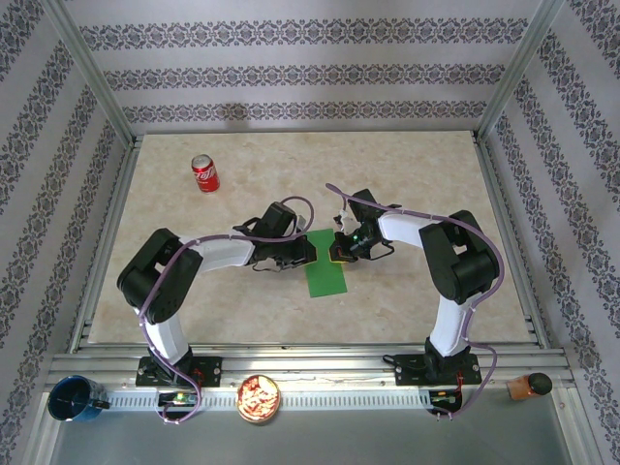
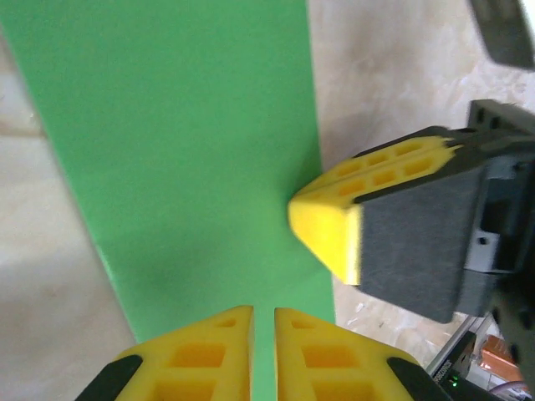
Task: Fold a paper plane with a square sheet of paper (pick it up from the middle)
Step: First fold the square sheet of paper in half at the center of the table.
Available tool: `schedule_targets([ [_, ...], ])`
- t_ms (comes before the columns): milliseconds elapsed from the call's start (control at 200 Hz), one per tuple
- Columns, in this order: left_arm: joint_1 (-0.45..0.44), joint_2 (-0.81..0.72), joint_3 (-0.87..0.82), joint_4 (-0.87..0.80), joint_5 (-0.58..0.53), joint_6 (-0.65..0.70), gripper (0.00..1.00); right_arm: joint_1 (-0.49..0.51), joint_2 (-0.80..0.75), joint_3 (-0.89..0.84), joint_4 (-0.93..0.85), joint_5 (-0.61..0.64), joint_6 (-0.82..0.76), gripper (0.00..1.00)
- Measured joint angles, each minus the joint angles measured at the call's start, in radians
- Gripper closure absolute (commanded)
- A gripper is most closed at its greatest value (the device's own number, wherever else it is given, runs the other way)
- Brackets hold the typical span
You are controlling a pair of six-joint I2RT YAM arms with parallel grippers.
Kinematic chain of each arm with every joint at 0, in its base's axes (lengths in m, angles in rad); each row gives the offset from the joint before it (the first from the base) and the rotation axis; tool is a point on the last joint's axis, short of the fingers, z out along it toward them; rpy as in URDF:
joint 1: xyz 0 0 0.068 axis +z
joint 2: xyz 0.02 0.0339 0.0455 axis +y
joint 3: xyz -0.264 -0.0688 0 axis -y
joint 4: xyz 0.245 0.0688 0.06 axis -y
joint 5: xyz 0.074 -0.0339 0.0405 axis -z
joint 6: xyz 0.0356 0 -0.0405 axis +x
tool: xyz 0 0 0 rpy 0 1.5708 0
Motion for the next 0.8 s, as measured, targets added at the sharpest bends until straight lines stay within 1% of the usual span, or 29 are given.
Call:
schedule_targets([
  [225, 0.000, 0.020, -0.094, 0.084, -0.012, -0.010, 0.86, 0.000, 0.000, 0.000, 0.000, 0.000, 0.001, 1.00],
  [350, 0.001, 0.020, -0.103, 0.107, -0.014, -0.009, 0.86, 0.000, -0.002, -0.003, 0.002, 0.000, 0.001, 1.00],
  [605, 0.008, -0.008, -0.098, 0.103, -0.027, -0.003, 0.84, 0.000, -0.006, -0.009, 0.004, 0.000, 0.001, 1.00],
  [804, 0.064, 0.014, -0.024, 0.148, 0.010, -0.032, 0.85, 0.000, -0.006, -0.010, 0.006, 0.000, 0.002, 1.00],
])
